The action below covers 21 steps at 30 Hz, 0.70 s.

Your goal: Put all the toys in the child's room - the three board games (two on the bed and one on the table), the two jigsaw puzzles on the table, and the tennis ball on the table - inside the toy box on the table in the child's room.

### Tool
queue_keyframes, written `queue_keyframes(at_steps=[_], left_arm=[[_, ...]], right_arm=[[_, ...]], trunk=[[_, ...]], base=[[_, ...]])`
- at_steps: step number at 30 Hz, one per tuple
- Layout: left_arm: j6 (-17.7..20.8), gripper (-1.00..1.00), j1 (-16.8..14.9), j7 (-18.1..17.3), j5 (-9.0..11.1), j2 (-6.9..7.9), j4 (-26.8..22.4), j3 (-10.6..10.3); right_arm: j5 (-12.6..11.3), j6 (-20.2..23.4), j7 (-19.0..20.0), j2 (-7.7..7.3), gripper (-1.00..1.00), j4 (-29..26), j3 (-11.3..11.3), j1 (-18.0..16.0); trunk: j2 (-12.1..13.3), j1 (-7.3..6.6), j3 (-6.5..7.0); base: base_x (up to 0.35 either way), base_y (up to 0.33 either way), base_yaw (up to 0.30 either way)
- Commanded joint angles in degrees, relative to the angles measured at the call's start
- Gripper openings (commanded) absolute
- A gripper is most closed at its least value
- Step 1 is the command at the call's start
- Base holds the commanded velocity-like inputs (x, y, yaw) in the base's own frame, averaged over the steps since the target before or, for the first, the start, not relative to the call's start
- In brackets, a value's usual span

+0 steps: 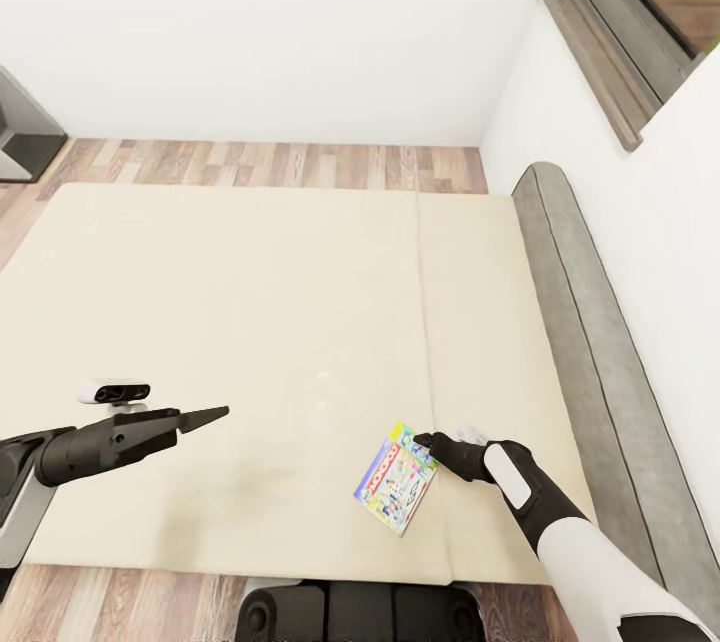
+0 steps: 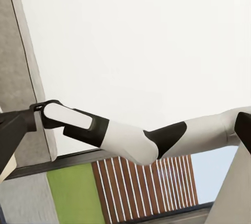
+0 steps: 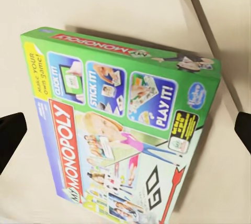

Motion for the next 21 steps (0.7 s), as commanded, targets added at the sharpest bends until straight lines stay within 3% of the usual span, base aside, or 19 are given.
queue_keyframes(at_steps=[1,21], left_arm=[[0.59,1.00,-0.02,-0.20,-0.02,-0.01,-0.02,-0.01],[0.27,1.00,-0.02,-0.20,-0.04,-0.14,-0.02,0.08]], right_arm=[[-0.02,0.16,0.09,-0.05,1.00,-0.04,0.20,-0.02],[-0.11,0.16,0.11,0.10,1.00,-0.04,0.20,-0.02]], trunk=[[-0.09,0.03,-0.16],[-0.09,0.03,-2.06]], base=[[0.000,0.000,0.000],[0.000,0.000,0.000]])
